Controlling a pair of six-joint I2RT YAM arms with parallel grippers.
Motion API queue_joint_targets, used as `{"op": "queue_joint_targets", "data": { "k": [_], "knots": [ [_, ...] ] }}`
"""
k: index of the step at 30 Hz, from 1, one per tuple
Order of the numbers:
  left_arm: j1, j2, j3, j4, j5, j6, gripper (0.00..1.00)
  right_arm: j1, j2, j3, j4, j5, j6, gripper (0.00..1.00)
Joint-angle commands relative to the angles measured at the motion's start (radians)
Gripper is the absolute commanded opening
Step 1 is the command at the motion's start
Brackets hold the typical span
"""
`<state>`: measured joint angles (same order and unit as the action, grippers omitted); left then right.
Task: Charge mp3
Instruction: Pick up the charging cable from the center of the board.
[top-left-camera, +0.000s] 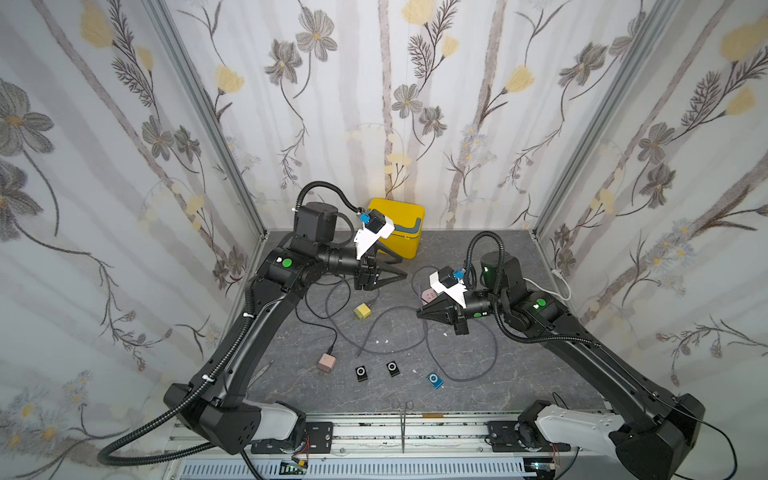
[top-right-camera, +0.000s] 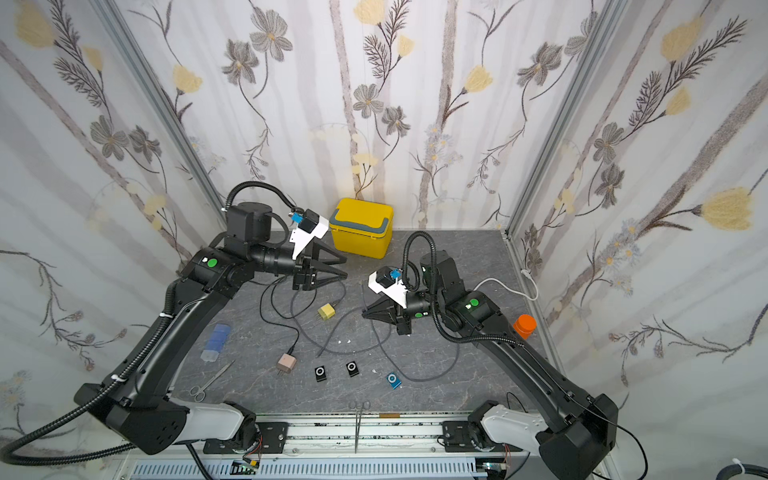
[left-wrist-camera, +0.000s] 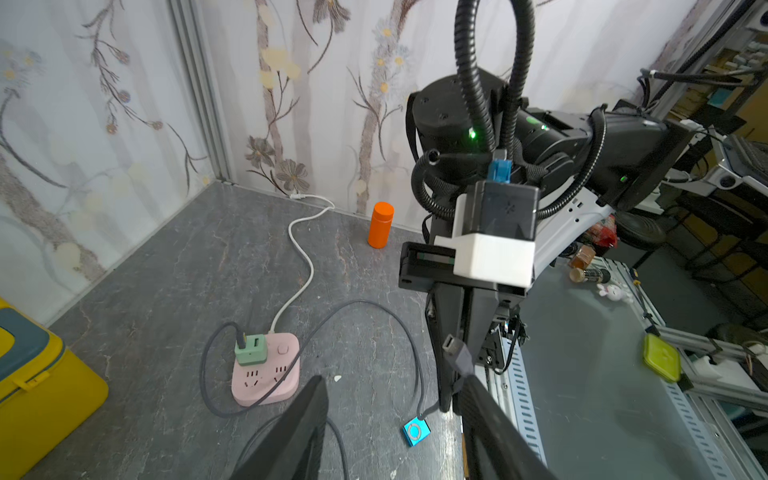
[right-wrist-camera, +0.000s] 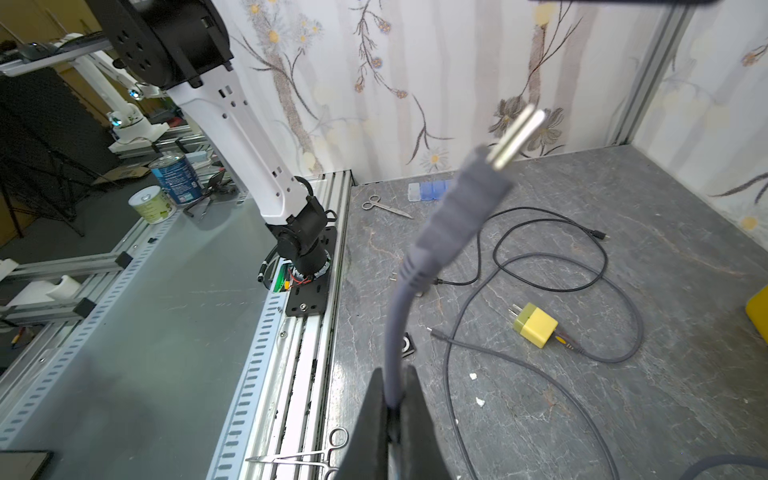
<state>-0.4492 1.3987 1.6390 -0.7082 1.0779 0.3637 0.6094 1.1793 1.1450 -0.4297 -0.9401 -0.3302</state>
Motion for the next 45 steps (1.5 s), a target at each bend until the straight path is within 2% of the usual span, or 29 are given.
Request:
{"op": "queue_joint_targets", "data": {
  "k": [1,7,13,21,31,40,41,43,44,45],
  "knots": [
    [-0.001,0.032,0.025,-0.167,0.083,0.158,0.52,0.002,0.009,0.024,-0.077,-0.052,-0.080,0.00],
    [-0.028,0.042,0.035,-0.253,0.112,0.268,0.52,0.006,0.038,0.045,-0.114,-0.056,-0.107,0.00],
    [-0.081,0.060,0.038,-0.281,0.069,0.282,0.52,0.020,0.072,0.062,-0.130,-0.066,-0.121,0.00],
    [-0.107,0.096,0.056,-0.286,0.070,0.287,0.49,0.049,0.083,0.068,-0.142,-0.053,-0.126,0.00],
    [-0.108,0.077,0.055,-0.347,0.035,0.338,0.24,0.055,0.057,0.024,-0.065,-0.046,-0.078,0.00],
    [-0.111,0.042,0.030,-0.326,0.019,0.336,0.02,0.055,0.031,-0.008,-0.040,-0.039,-0.064,0.00],
    [-0.113,0.036,0.022,-0.317,0.015,0.331,0.01,0.055,0.031,-0.011,-0.036,-0.036,-0.063,0.05],
    [-0.113,0.025,0.000,-0.273,0.004,0.295,0.00,0.055,0.027,-0.019,-0.013,-0.014,-0.042,0.33],
    [-0.115,0.014,-0.020,-0.229,-0.008,0.252,0.00,0.055,0.020,-0.023,0.001,0.011,-0.031,0.39],
    [-0.115,0.005,-0.036,-0.186,-0.023,0.216,0.00,0.054,0.011,-0.027,0.016,0.041,-0.016,0.40]
  ]
}}
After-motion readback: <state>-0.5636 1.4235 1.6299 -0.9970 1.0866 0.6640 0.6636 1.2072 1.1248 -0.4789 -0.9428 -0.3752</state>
